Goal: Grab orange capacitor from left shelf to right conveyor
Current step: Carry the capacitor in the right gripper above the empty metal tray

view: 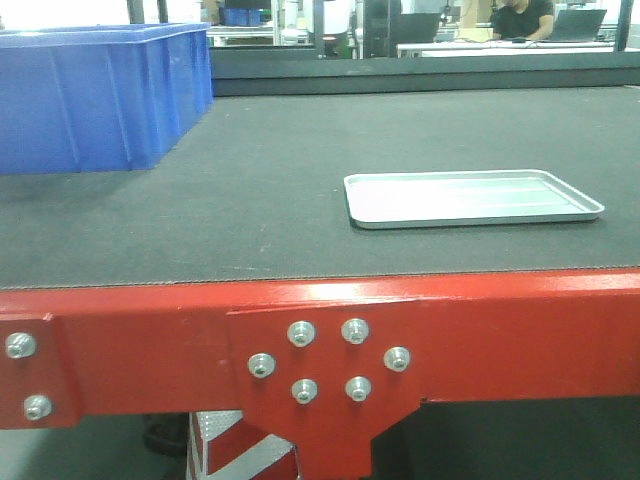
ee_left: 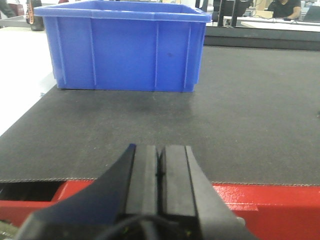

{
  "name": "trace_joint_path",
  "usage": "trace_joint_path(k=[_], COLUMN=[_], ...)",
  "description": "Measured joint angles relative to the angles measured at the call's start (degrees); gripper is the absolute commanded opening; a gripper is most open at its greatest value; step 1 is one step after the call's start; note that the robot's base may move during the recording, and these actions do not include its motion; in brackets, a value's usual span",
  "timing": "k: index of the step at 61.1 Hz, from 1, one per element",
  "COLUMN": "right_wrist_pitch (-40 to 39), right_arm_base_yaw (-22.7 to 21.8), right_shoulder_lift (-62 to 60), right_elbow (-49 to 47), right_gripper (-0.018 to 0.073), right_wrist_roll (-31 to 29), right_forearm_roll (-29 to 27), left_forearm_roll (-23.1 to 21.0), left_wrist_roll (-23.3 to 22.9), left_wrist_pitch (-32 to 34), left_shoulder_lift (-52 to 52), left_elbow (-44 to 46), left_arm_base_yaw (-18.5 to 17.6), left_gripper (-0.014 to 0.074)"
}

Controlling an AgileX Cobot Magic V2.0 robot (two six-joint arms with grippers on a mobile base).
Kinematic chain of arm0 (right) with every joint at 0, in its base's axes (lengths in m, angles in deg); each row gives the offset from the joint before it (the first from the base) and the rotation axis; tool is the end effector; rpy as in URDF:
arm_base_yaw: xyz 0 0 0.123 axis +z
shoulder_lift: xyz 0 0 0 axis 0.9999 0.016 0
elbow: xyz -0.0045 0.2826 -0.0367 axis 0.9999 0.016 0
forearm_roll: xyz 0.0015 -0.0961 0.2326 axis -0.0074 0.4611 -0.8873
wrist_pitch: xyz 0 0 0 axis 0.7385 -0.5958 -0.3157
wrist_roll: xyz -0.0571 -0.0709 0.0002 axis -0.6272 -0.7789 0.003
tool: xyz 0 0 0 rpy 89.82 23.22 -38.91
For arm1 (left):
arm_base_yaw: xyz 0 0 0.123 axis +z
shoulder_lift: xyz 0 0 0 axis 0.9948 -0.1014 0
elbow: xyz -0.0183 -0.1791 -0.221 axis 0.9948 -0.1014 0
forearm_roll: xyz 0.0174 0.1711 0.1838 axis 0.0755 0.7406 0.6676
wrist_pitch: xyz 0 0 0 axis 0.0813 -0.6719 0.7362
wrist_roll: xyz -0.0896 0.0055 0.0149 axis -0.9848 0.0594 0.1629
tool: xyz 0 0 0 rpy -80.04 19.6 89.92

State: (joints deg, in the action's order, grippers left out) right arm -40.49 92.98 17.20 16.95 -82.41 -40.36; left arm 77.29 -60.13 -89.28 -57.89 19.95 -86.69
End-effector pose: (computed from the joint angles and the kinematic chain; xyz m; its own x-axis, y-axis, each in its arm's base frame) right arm 0.0204 -0.0008 0.3097 -0.0032 0.0045 -1.0000 -0.0440 0.9990 0.0047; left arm 0.0567 -0.0028 0.1974 0.0009 -0.0462 -0.9989 0.0486 0.9978 -0.0461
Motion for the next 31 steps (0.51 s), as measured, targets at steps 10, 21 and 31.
trace_joint_path(k=[10, 21, 31], right_wrist_pitch=[0.0, 0.0, -0.1], right_arm_base_yaw=[0.0, 0.0, 0.0], right_shoulder_lift=[0.0, 0.0, 0.0], right_elbow=[0.0, 0.0, 0.0], right_gripper=[0.0067, 0.0067, 0.0067], right_wrist_roll=[0.0, 0.0, 0.0], right_forearm_roll=[0.0, 0.0, 0.0], left_forearm_roll=[0.0, 0.0, 0.0], left_wrist_roll=[0.0, 0.0, 0.0], left_wrist_pitch=[0.0, 0.0, 0.0], left_shoulder_lift=[0.0, 0.0, 0.0], left_elbow=[0.0, 0.0, 0.0], left_arm_base_yaw=[0.0, 0.0, 0.0], left_gripper=[-0.0127, -0.0127, -0.0127])
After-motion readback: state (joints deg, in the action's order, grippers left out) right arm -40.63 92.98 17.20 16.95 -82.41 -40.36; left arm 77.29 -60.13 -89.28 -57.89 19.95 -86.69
